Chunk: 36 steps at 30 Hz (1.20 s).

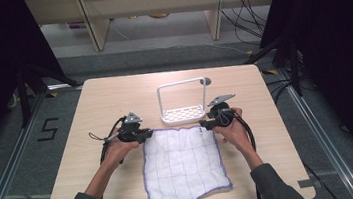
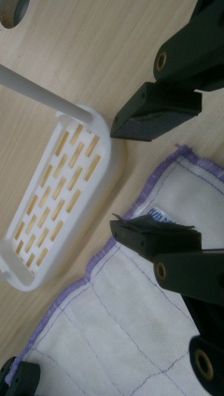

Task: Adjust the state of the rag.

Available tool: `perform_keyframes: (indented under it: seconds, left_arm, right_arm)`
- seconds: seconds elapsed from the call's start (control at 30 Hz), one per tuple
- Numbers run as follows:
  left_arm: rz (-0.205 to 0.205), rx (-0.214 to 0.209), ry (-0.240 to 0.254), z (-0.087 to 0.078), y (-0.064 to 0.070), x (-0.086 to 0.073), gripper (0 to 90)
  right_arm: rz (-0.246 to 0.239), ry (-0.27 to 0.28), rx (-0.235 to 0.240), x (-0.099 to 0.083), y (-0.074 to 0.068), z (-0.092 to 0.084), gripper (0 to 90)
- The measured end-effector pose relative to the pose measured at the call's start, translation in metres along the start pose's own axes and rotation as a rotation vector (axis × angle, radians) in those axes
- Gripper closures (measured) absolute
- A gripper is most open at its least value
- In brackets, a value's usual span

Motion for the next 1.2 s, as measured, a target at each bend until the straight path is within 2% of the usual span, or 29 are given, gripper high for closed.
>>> perform_keyframes:
  seconds: [0.03, 0.07, 0.1, 0.13, 0.17, 0.23, 0.27, 0.3, 0.37, 0.4, 0.43, 0.53, 0.57, 0.67, 0.73, 0.77, 0.8, 0.83, 0.9, 0.93, 0.97, 1.0, 1.03, 1.1, 1.13, 1.17, 1.2]
  left_arm:
    - [-0.003, -0.003, 0.002, 0.000, 0.000, 0.000, 79.4]
    - [-0.003, -0.003, 0.002, 0.000, 0.000, 0.000, 79.4]
    - [0.004, 0.000, 0.002, -0.002, -0.002, 0.000, 79.3]
    - [0.004, 0.000, 0.002, -0.002, -0.002, 0.000, 79.3]
    - [-0.003, 0.000, 0.002, -0.003, -0.002, 0.000, 79.3]
    - [-0.004, -0.005, 0.003, -0.003, -0.002, 0.000, 79.2]
    - [-0.001, -0.003, 0.001, -0.003, -0.002, 0.000, 79.2]
    - [-0.001, 0.001, 0.003, -0.002, -0.002, 0.000, 79.2]
    - [-0.009, -0.003, 0.009, -0.001, -0.002, 0.000, 79.2]
    - [0.001, 0.002, 0.001, -0.001, -0.002, 0.000, 79.2]
    - [0.001, 0.001, 0.001, -0.002, -0.002, 0.000, 79.3]
    - [-0.002, -0.003, 0.000, -0.002, -0.003, 0.000, 79.2]
    - [-0.004, -0.003, 0.001, -0.002, -0.003, 0.000, 79.3]
    - [0.000, -0.003, 0.001, -0.001, -0.003, -0.001, 79.4]
    - [0.005, -0.002, -0.002, -0.001, -0.003, -0.001, 79.9]
    - [0.004, 0.003, 0.001, -0.001, -0.003, 0.000, 80.1]
    - [0.004, -0.001, 0.003, -0.002, -0.003, 0.000, 80.4]
    - [0.001, -0.002, 0.007, -0.003, -0.003, 0.000, 81.3]
    - [0.005, -0.001, 0.009, -0.003, -0.003, 0.000, 81.6]
    - [0.010, 0.004, 0.012, -0.004, -0.003, 0.001, 82.0]
    - [0.010, 0.005, 0.024, -0.005, -0.002, 0.003, 82.6]
    - [0.010, 0.005, 0.024, -0.005, -0.002, 0.003, 82.9]
    - [0.018, 0.004, 0.024, -0.008, -0.001, 0.005, 83.1]
    - [0.026, 0.003, 0.033, -0.010, 0.000, 0.006, 83.6]
    - [0.026, 0.003, 0.033, -0.010, 0.000, 0.006, 83.7]
    - [0.033, 0.008, 0.042, -0.014, 0.001, 0.008, 83.7]
    - [0.033, 0.008, 0.042, -0.014, 0.001, 0.008, 83.7]
  right_arm:
    - [-0.004, -0.009, 0.000, 0.000, 0.001, 0.000, 50.5]
    - [0.014, -0.026, -0.002, -0.001, 0.000, 0.000, 51.2]
    - [0.006, -0.004, -0.015, -0.001, 0.002, 0.004, 52.1]
    - [0.006, -0.004, -0.015, -0.001, 0.002, 0.004, 52.1]
    - [0.028, -0.047, -0.010, -0.003, 0.001, 0.002, 52.5]
    - [0.023, -0.049, -0.010, -0.007, 0.005, 0.008, 53.7]
    - [0.025, -0.072, -0.011, -0.008, 0.006, 0.007, 53.8]
    - [0.014, -0.074, -0.015, -0.010, 0.008, 0.008, 54.1]
    - [0.026, -0.065, -0.023, -0.011, 0.009, 0.010, 54.3]
    - [0.049, -0.088, -0.025, -0.013, 0.009, 0.010, 54.4]
    - [0.027, -0.094, -0.029, -0.014, 0.014, 0.011, 55.0]
    - [0.035, -0.084, -0.029, -0.015, 0.015, 0.014, 56.6]
    - [0.035, -0.115, -0.026, -0.018, 0.015, 0.013, 58.8]
    - [0.031, -0.108, -0.023, -0.019, 0.015, 0.015, 64.0]
    - [0.026, -0.114, 0.000, -0.020, 0.013, 0.014, 74.8]
    - [0.002, -0.092, -0.004, -0.020, 0.013, 0.017, 80.4]
    - [0.016, -0.101, 0.019, -0.021, 0.009, 0.016, 84.1]
    - [0.021, -0.107, 0.016, -0.021, 0.006, 0.015, 86.7]
    - [0.016, -0.107, 0.014, -0.021, 0.004, 0.013, 87.2]
    - [-0.009, -0.105, 0.016, -0.019, 0.006, 0.009, 87.4]
    - [-0.007, -0.077, 0.016, -0.016, 0.005, 0.004, 87.7]
    - [-0.007, -0.077, 0.016, -0.016, 0.005, 0.004, 87.7]
    - [-0.031, -0.052, 0.035, -0.011, 0.003, -0.004, 87.9]
    - [-0.033, -0.027, 0.046, -0.008, 0.000, -0.012, 87.9]
    - [-0.032, -0.043, 0.047, -0.007, 0.000, -0.018, 87.9]
    - [-0.031, 0.008, 0.051, -0.005, -0.002, -0.018, 88.0]
    - [-0.031, 0.008, 0.051, -0.005, -0.002, -0.018, 88.0]
Point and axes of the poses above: each handheld gripper's, and its own axes: z roughly forward along the jaws, x roughly out of its top, y roughly to its right, the point moved 6 cm from there along z, roughly forward along the jaws, and after that the axes turned 9 degrees about z, right-handed, at the moved point
